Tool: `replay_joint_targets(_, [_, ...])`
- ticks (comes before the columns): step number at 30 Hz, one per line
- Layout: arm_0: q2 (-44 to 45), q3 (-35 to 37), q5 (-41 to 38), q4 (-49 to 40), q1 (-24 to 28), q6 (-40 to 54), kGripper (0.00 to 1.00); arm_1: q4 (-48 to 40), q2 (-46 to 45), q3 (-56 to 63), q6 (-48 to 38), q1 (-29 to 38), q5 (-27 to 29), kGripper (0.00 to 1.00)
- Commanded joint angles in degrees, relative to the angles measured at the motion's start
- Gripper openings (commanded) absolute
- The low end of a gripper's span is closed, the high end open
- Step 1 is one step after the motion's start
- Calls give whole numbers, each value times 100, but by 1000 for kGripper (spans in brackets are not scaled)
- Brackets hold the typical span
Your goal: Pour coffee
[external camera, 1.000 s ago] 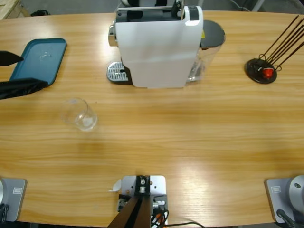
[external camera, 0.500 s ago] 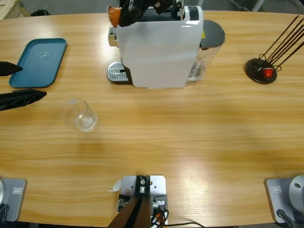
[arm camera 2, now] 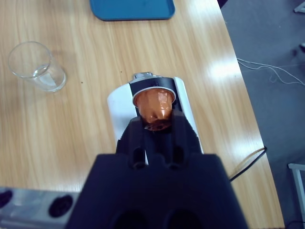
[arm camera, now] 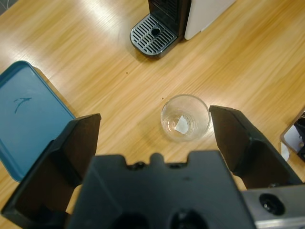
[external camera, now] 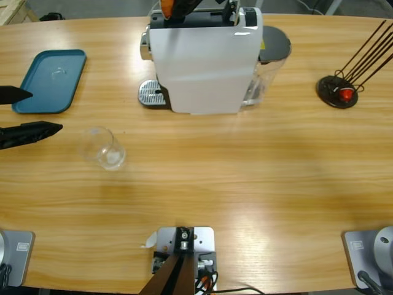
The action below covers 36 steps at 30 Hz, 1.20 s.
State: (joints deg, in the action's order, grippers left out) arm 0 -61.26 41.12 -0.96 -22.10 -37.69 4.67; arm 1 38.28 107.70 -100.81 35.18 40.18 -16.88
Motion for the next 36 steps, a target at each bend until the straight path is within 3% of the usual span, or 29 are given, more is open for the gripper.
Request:
replay_joint_targets(1, [-84, -284, -89, 83, 43, 26, 991, -67, 429, -14, -36, -90, -175, 73])
replay_joint_targets(9, [-44, -343, -89, 106, 43, 26, 991, 13, 545, -9, -124, -88, -173, 78])
replay_joint_targets(10, [-44, -350, -89, 118, 43, 26, 991, 42, 540, -9, -138, -81, -157, 155])
replay_joint_targets(11, [-44, -354, -89, 120, 43, 26, 991, 69, 529, -7, -157, -81, -131, 340])
replay_joint_targets(13, [-45, -359, -89, 127, 43, 26, 991, 90, 512, 0, -193, -79, -62, 478])
replay_joint_targets(15, [-47, -359, -89, 134, 43, 26, 991, 90, 491, -11, -205, -65, -38, 694])
replay_joint_targets(18, [-35, -363, -89, 136, 43, 26, 991, 76, 463, -18, -215, -21, 45, 932])
replay_joint_targets(19, [-35, -368, -89, 136, 43, 26, 991, 74, 434, -18, -236, -5, 113, 989])
replay_joint_targets(24, [-35, -368, -89, 145, 43, 26, 991, 65, 218, -54, -231, 56, 228, 1000])
replay_joint_targets(26, [-21, -375, -89, 145, 43, 17, 991, 74, 67, -91, -233, 191, 221, 969])
replay_joint_targets(28, [-8, -377, -89, 145, 43, 17, 991, 74, -133, -97, -347, 506, 215, 839])
replay_joint_targets(32, [0, -342, -80, 145, 43, -32, 991, 470, -364, -77, -2086, 1070, 344, 362])
replay_joint_targets(34, [27, -336, -80, 145, 43, -45, 989, 398, -603, 274, -3031, 1230, 897, 215])
replay_joint_targets(35, [74, -342, -77, 139, 43, -50, 987, 148, -749, 657, -3413, 1288, 1186, 32])
replay_joint_targets(36, [141, -342, -66, 132, 43, -48, 987, -309, -986, 1227, -3856, 1308, 1504, 0])
